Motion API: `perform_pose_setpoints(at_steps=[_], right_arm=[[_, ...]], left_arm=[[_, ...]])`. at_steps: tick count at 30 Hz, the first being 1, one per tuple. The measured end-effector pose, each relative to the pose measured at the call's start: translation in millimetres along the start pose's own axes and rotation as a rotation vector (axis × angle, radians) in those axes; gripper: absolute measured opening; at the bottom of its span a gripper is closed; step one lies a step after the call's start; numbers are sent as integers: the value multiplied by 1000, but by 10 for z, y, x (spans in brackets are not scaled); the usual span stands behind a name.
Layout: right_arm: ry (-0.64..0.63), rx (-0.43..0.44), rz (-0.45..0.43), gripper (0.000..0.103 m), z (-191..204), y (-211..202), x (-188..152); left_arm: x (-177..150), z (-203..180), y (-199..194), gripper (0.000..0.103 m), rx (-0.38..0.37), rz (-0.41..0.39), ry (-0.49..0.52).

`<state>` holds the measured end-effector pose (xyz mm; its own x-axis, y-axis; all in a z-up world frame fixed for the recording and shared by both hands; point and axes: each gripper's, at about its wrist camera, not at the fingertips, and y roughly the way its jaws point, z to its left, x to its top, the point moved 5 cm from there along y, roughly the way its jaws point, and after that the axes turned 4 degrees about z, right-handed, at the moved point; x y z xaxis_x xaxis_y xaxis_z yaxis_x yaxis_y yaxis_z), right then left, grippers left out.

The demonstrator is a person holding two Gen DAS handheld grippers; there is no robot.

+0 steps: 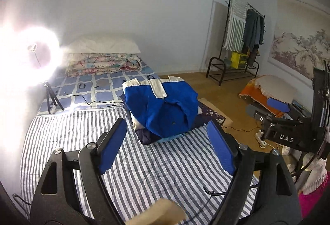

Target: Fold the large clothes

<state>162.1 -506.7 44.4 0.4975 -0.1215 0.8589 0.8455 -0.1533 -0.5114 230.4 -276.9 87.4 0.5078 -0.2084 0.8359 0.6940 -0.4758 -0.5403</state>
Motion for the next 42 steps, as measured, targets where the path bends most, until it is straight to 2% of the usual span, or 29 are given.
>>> perform_pose_setpoints(at_steps=[1,6,16,22,30,42], right_arm=[[-2,-11,-10,102,7,-81,-27],[-3,-42,-43,103,60,-496,-193],[24,-29,-38,103,217,-1036,-638],[54,-33,-22,103,197,-1163,-1005],[65,-43,11,103,136,-1051,-1362],[52,-48,4,103,212,-919,-1570]], left_arm=[[-32,-19,-73,85,3,-6,7],[-259,-111,-541,100,8,-39,13],[-766,-215,-1109,103,49,-48,42],[-1061,-226,-1218,103,53,-39,30],[-1262,-92,-1167,103,69,-33,-13],[-1489,121,-984,103,122,10,-38]])
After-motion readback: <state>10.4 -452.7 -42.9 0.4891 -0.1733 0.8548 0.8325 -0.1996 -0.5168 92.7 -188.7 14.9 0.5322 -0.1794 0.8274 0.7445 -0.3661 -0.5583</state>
